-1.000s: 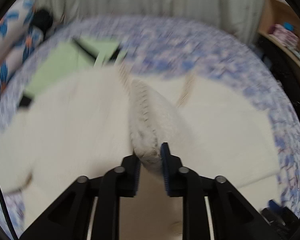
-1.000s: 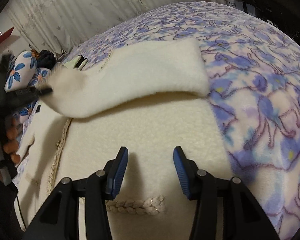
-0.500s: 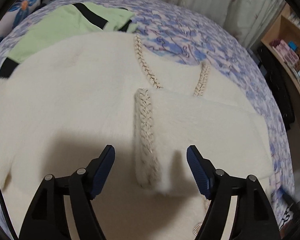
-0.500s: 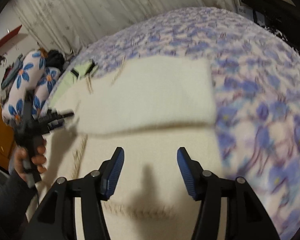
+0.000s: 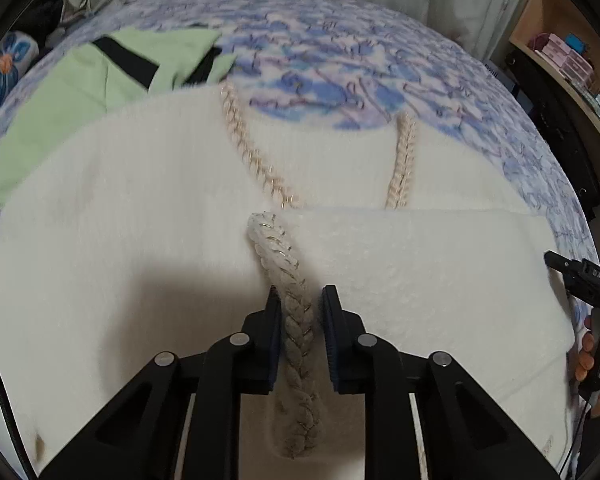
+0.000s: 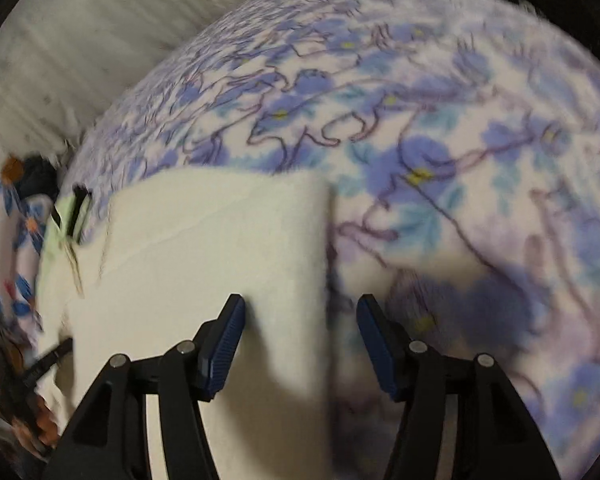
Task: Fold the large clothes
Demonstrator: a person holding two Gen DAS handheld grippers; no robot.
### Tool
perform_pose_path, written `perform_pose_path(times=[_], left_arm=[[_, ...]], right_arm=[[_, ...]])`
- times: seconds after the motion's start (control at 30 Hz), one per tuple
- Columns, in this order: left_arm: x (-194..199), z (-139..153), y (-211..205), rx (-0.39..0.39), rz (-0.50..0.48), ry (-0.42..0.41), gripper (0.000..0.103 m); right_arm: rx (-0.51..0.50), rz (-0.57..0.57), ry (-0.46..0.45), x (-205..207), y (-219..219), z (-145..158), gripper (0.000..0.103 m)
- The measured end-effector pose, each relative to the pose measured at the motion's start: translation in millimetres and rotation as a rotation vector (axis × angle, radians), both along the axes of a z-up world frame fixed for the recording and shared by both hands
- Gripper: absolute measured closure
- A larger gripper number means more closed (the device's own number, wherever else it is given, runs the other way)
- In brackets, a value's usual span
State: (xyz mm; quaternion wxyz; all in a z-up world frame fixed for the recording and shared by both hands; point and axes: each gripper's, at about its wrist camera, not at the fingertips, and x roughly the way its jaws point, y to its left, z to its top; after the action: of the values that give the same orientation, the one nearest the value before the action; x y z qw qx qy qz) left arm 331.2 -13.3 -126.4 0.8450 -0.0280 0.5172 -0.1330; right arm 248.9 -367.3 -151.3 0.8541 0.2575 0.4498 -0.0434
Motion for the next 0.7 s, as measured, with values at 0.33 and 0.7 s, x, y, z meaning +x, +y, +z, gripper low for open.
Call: perform_pose_path(times=[0.33,0.7], left_arm=[[4,1,0,0.058,0.035,-0.071,0.084],[-23,39,21,-0.041,0.049,-0.08,0.08]], right_arm=[[-0.185,0.012,-0.009,8,24,6,0.082],[-0.325,0.077,-0.103,-33,79,64,0.072]])
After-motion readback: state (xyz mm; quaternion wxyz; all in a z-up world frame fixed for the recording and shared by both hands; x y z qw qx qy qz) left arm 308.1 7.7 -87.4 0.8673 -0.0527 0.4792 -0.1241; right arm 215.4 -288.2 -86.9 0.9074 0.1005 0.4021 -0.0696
